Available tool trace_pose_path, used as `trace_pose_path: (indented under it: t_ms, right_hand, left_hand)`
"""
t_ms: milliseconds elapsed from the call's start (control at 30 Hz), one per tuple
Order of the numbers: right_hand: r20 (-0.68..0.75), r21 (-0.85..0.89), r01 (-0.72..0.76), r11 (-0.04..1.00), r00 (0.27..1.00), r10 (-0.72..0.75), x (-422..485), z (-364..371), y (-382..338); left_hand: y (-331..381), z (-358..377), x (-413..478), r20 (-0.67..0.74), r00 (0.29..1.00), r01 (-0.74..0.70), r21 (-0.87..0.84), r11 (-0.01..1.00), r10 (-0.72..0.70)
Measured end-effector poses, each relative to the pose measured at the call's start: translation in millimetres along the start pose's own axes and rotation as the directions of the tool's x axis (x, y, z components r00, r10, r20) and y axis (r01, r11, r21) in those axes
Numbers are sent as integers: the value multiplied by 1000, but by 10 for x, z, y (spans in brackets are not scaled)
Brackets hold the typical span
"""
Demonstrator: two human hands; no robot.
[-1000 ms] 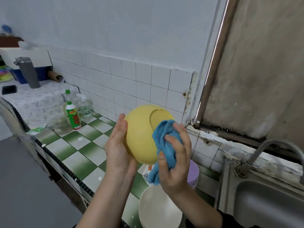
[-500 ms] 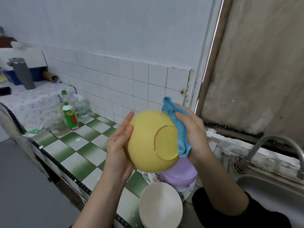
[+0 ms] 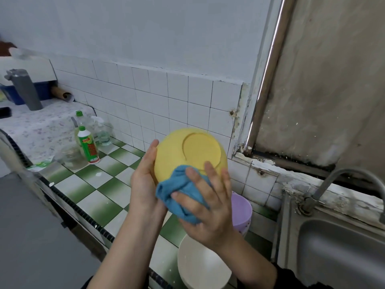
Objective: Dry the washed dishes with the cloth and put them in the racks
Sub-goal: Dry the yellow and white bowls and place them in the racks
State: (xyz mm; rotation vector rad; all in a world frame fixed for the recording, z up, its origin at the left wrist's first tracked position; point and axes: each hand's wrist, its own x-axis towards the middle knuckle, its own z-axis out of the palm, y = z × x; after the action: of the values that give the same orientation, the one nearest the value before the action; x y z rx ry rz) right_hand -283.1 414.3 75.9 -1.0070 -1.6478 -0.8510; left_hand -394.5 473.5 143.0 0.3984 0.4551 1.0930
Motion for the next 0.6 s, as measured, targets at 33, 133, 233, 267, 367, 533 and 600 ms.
trace_pose_path:
  t_ms: [33,133,233,267,367,533,600]
  right_hand:
    - [-56,50,-41,998,997,44,-50,23,5]
    - [-152,342,-282,896,925,349,-43,27,-63]
    - [-70,705,-560,434,554,829,241,-87,-180]
    - [8,782,-571,250,409,912,332,-131,-161]
    - [203,812,-583,-4,276,939,511,-234,45]
    - [228,728,-663,173,472,852,641,-262,119]
    - [245,703,-666,250,556,794,678,-273,74]
  left_hand:
    - [14,16,-3,16,1000,-24,7,1000,24]
    - [30,94,-21,50,994,-98,12,995,97]
    - [70,109,-57,106,986,-134,38,990,129]
    - [96,80,-48,130,980,-164,78,983,153]
    - [169,54,-64,257,936,-310,284,907,240]
    - [319,48,-53,406,863,-466,410,784,301]
    - [327,32,-49,451,847,-495,479,725,281]
